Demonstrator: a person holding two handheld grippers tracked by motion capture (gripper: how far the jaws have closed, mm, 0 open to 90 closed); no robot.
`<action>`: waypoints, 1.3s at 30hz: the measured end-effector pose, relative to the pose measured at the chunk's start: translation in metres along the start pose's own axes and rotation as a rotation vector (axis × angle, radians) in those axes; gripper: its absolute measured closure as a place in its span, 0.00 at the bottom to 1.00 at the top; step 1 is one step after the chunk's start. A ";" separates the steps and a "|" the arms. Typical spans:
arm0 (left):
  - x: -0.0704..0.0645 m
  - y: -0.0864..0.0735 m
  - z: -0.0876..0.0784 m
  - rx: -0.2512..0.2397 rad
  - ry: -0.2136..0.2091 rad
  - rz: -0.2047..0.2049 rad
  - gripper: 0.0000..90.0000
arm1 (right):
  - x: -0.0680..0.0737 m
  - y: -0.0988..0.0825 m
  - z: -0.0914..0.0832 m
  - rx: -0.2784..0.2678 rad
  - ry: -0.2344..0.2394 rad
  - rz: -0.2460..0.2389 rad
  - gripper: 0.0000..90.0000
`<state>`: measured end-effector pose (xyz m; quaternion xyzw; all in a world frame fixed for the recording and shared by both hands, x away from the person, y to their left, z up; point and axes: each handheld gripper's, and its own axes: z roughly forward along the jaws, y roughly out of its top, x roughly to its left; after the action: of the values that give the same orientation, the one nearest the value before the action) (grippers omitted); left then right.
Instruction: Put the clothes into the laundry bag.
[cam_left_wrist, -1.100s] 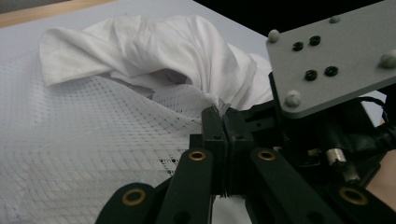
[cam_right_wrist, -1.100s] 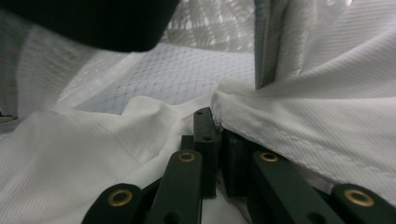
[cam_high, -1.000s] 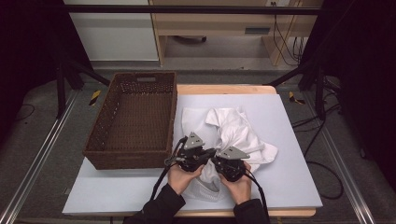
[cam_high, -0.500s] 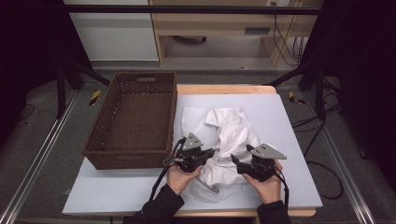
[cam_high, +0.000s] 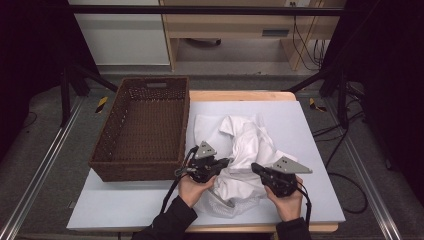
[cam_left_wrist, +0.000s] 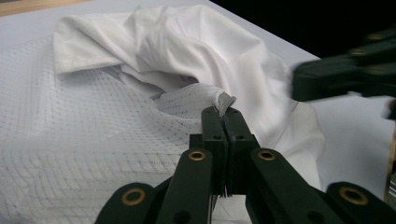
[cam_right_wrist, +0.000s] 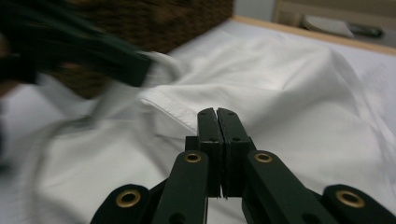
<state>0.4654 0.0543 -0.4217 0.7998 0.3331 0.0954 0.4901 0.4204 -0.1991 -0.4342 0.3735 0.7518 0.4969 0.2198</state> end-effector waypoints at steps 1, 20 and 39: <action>0.000 0.001 0.000 -0.002 0.003 -0.001 0.99 | 0.007 0.001 -0.006 -0.013 0.029 -0.016 0.99; -0.007 0.001 -0.008 -0.016 -0.007 0.004 0.99 | 0.051 -0.017 0.094 0.157 -0.024 -0.022 0.98; -0.001 -0.011 -0.005 -0.001 0.015 0.024 0.99 | -0.015 0.002 0.041 0.027 -0.126 0.070 0.29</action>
<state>0.4578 0.0607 -0.4283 0.8027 0.3272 0.1075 0.4868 0.4589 -0.1862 -0.4497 0.4329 0.7298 0.4695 0.2439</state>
